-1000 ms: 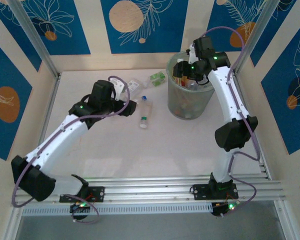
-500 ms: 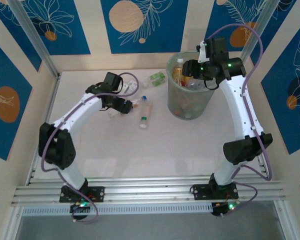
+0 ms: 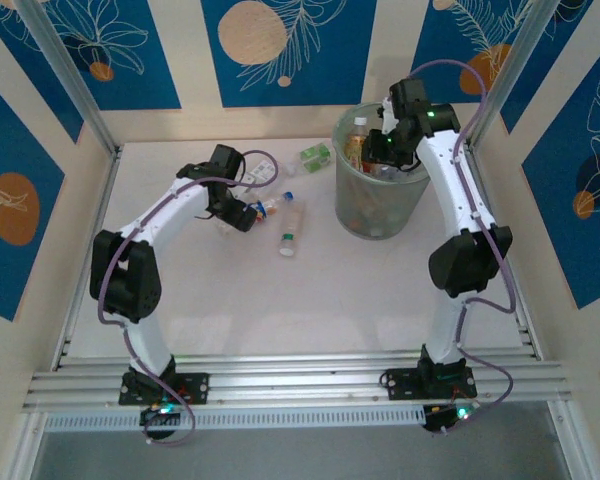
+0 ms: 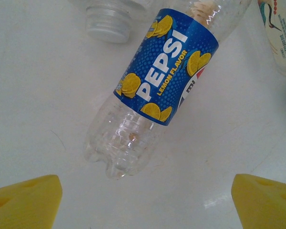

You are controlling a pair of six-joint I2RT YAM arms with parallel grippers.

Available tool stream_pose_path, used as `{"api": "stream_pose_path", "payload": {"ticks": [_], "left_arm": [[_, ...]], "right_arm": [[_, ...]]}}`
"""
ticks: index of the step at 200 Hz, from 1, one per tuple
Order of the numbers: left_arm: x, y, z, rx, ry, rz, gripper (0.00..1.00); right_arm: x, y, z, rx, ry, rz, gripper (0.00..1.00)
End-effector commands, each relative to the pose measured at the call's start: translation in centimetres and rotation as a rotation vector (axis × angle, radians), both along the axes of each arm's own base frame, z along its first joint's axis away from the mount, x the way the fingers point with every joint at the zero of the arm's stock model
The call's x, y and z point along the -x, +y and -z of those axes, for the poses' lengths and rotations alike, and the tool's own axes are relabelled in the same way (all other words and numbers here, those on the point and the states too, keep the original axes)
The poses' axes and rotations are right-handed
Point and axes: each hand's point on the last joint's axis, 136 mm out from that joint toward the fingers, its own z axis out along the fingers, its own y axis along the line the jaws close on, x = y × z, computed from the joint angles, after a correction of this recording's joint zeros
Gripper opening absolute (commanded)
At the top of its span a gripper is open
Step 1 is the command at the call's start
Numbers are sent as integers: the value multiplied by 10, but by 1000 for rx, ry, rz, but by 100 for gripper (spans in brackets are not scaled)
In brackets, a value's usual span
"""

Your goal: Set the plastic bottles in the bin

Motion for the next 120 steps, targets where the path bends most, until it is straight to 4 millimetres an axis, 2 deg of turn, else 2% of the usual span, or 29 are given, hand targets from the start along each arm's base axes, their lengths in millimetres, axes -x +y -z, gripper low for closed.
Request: {"api": "stream_pose_path", "payload": {"ticks": [1, 33, 120], "left_arm": [[-1, 3, 1, -10, 22, 21, 91], [1, 6, 4, -15, 26, 22, 89], [-2, 14, 17, -55, 36, 31, 87]], "right_arm": [[16, 16, -4, -52, 49, -84, 36], [29, 30, 2, -108, 100, -142, 35], [56, 46, 9, -132, 156, -180, 35]]}}
